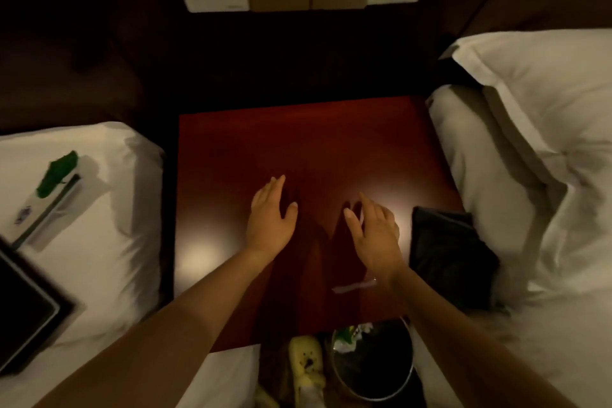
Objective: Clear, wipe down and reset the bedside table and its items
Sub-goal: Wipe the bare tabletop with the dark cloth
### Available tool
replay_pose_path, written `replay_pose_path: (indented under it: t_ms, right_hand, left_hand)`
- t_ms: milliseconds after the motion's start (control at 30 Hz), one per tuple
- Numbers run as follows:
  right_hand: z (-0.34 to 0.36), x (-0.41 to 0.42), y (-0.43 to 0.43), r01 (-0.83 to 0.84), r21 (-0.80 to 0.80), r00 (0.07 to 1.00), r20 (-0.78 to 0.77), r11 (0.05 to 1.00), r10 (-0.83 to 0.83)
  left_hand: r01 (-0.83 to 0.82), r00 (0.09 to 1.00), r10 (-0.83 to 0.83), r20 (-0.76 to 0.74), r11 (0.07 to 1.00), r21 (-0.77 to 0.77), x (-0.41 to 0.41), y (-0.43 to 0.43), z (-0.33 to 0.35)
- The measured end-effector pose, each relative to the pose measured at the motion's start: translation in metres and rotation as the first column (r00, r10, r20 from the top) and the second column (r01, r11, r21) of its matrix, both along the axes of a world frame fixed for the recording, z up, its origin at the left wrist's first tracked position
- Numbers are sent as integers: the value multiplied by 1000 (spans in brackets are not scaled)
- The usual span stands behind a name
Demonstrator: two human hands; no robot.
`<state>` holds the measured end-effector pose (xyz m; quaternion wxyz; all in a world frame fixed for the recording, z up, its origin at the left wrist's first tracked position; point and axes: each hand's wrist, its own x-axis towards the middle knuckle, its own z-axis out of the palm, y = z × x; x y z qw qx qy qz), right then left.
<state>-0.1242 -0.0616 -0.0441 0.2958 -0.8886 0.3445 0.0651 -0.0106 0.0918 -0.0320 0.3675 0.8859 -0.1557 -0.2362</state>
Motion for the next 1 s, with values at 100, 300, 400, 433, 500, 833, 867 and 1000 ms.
replay_pose_path:
  t_ms: [100,300,400,433,500,833,867,1000]
  right_hand:
    - [-5,-27,-24,11,-77,999,-29,997,-13]
    - [-14,-69,-60,126,-287,989,-35,950,-142]
    - [-25,-88,-68,147,-329,981,-72,933,-180]
    - [-32,-96,-71,104,-326,978,-136,940,-156]
    - [-43,-106,-74,2,-335,971,-223,942,-81]
    - [-51,-99,-78,-35,-393,972,-227,919,-61]
    - [-52,-95,-78,-41,-394,972,-229,918,-55]
    - [-54,-73,-80,-50,-398,972,-230,916,-47]
  left_hand:
    - [101,994,-102,31,994,38,-9,-19,-13]
    - [287,910,-356,211,911,296,-13,-44,-45]
    - [310,832,-468,297,837,451,-3,-45,-60]
    - [306,815,-492,307,814,494,2,-44,-65]
    - [274,805,-499,322,793,544,9,-37,-71]
    - [222,778,-491,392,798,560,4,-37,-77]
    - [224,777,-492,392,798,559,4,-37,-77]
    - [226,766,-507,394,787,574,4,-37,-77]
